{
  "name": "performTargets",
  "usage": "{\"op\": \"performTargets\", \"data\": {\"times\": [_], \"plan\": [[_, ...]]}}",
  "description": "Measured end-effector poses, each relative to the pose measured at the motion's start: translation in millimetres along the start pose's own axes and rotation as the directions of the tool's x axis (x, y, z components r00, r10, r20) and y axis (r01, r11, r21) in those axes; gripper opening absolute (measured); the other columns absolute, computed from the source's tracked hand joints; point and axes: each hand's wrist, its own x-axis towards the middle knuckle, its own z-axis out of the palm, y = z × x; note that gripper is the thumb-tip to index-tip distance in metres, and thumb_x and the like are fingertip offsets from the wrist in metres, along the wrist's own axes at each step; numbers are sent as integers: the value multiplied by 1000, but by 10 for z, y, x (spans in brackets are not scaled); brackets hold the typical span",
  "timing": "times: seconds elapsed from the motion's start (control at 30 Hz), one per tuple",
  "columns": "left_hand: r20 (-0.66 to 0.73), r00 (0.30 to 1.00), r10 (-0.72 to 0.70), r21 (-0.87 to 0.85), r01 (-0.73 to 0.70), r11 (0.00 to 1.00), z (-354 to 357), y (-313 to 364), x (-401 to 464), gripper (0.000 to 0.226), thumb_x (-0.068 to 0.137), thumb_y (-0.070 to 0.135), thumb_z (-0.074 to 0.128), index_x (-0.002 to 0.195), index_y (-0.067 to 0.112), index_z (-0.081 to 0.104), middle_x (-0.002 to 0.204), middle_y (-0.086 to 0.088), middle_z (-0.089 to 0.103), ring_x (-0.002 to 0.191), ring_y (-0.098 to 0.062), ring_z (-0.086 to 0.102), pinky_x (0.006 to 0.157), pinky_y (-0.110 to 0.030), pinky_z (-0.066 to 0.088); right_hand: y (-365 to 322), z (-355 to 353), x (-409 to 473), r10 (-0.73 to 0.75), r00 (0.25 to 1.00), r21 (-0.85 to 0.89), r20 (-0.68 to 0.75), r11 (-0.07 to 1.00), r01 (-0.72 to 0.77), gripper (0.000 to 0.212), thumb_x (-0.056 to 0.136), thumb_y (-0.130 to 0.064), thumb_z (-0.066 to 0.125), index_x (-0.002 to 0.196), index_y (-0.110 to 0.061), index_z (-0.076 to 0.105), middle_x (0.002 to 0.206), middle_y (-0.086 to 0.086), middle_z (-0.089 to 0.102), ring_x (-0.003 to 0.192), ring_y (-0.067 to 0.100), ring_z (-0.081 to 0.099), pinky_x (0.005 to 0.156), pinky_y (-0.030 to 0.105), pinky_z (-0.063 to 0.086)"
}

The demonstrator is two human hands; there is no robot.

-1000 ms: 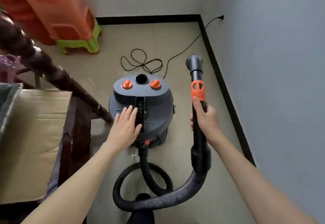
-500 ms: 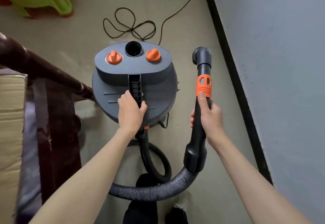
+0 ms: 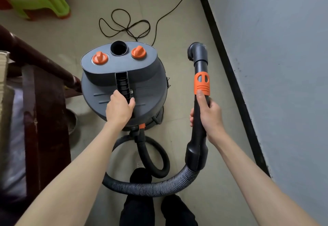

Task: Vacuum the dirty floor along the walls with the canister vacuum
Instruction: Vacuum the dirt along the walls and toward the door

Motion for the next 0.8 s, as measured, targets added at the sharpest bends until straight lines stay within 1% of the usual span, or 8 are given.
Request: {"op": "performTargets", "data": {"times": [0.1, 0.2, 0.33, 0.47, 0.6, 0.7, 0.8], "plan": [[6, 1000, -30, -21, 30, 999, 143, 62, -284, 48, 96, 35, 51, 121, -4, 40, 121, -21, 53, 109, -42, 54, 82, -41, 43, 103, -242, -115, 14, 999, -6, 38, 1000, -14, 34, 95, -42, 56, 83, -12, 50, 55, 4, 54, 43, 18, 50, 44, 28, 48], [8, 998, -60, -58, 60, 996, 309, 143, -575, 50, 95, 36, 51, 122, -4, 38, 122, -21, 53, 111, -42, 53, 83, -41, 42, 232, -493, -222, 9, 999, -27, 47, 1000, -8, 34, 95, -43, 56, 85, -11, 50, 58, 7, 54, 44, 17, 51, 44, 28, 49], [27, 997, -73, -103, 75, 992, 551, 191, -970, 50, 95, 38, 51, 121, -3, 36, 116, -19, 56, 105, -40, 56, 72, -37, 37, 376, -810, -340, 27, 999, -50, 34, 998, -25, 34, 95, -43, 56, 85, -11, 50, 59, 9, 54, 44, 18, 51, 43, 27, 48], [61, 995, -77, -127, 84, 988, 734, 169, -1337, 48, 95, 39, 50, 116, -1, 35, 109, -20, 59, 103, -42, 57, 71, -37, 38, 594, -1110, -526, 80, 996, -120, 45, 990, -74, 34, 96, -43, 55, 85, -11, 51, 59, 9, 54, 42, 18, 50, 42, 27, 45], [97, 994, -58, -137, 71, 988, 844, 102, -1667, 50, 94, 41, 51, 115, -1, 34, 107, -20, 60, 106, -42, 55, 75, -38, 40, 831, -1351, -779, 50, 999, -174, 2, 984, -48, 33, 95, -40, 57, 81, -11, 51, 59, 10, 55, 42, 19, 50, 42, 27, 45], [134, 990, -41, -157, 62, 986, 886, 55, -1895, 50, 95, 40, 52, 116, -2, 33, 97, -15, 55, 110, -42, 53, 76, -37, 37, 938, -1484, -981, 27, 998, -155, -54, 987, -36, 32, 95, -41, 56, 83, -12, 53, 58, 6, 56, 43, 16, 52, 43, 26, 46], [165, 986, -31, -171, 60, 983, 924, 40, -2123, 52, 95, 39, 52, 119, -3, 32, 94, -11, 51, 111, -41, 53, 76, -37, 38, 1034, -1578, -1181, 43, 996, -116, -82, 992, -52, 33, 95, -42, 56, 87, -11, 54, 59, 6, 57, 45, 16, 53, 44, 27, 47]]}}
